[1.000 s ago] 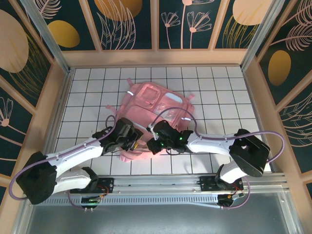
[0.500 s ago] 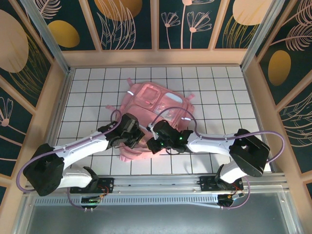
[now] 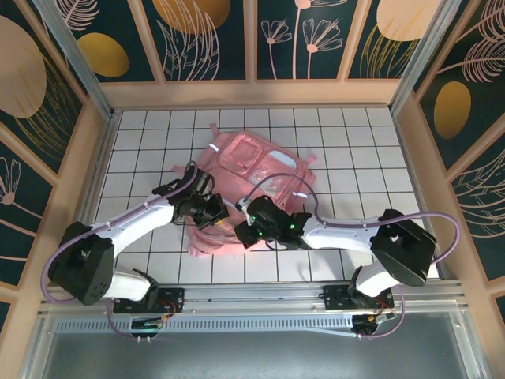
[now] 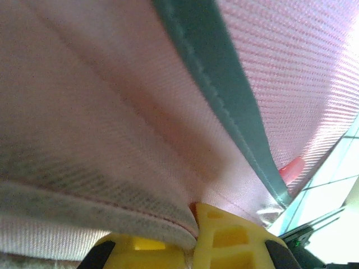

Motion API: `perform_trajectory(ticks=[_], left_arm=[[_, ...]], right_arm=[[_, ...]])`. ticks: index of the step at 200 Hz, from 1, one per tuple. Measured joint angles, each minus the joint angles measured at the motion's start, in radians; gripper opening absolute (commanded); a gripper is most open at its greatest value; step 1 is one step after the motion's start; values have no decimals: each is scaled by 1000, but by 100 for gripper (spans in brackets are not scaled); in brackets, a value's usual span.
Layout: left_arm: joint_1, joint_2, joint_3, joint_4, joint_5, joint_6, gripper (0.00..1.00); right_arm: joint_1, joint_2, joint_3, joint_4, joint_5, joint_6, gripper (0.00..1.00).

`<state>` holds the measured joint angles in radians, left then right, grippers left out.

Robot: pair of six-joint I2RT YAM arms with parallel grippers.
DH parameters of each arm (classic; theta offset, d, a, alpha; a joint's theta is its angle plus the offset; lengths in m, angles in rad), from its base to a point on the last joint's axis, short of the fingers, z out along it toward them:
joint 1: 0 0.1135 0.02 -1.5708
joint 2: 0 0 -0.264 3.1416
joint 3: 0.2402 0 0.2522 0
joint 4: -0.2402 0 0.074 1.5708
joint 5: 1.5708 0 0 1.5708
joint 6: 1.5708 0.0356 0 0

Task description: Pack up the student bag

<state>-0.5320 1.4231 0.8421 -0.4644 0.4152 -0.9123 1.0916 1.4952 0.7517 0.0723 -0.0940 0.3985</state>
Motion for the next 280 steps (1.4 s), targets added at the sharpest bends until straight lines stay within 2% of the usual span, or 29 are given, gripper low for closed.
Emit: perform_trajectory(ticks=[45, 48, 53, 70, 77, 101, 131, 150, 176, 216, 253, 265, 280], left_arm=[[45, 25, 42, -63, 18, 132, 0], [48, 28, 46, -68, 15, 138, 6], [54, 32, 51, -75, 10, 146, 20], [73, 36, 53, -79, -14, 153, 53], [87, 35, 53, -75, -30, 147, 59], [118, -25, 2, -33, -58, 41, 67], [90, -292, -211, 41, -74, -178, 68], [30, -388, -240, 35, -122, -274, 69], [-43, -422, -241, 64, -163, -394, 69], [-125, -370, -272, 141, -198, -525, 69], [-172, -290, -274, 227, -223, -587, 58], [-182, -253, -274, 255, -224, -598, 49], [-193, -206, -271, 281, -232, -610, 32]], right_arm=[[15, 0, 0, 2, 27, 0, 0], [15, 0, 0, 1, 28, 0, 0], [15, 0, -1, -3, 31, 0, 0], [15, 0, -2, -27, 41, 0, 0], [18, 0, -2, -40, 40, 1, 0], [24, 0, -2, -76, 23, 4, 0], [26, 0, -2, -87, 5, 4, 0], [26, 2, -1, -87, -6, 4, 0], [26, 30, 16, -87, -13, 3, 0], [26, 40, 26, -87, -31, 3, 0], [26, 40, 26, -84, -34, 5, 0], [26, 40, 26, -84, -34, 8, 0], [26, 40, 26, -84, -34, 9, 0]])
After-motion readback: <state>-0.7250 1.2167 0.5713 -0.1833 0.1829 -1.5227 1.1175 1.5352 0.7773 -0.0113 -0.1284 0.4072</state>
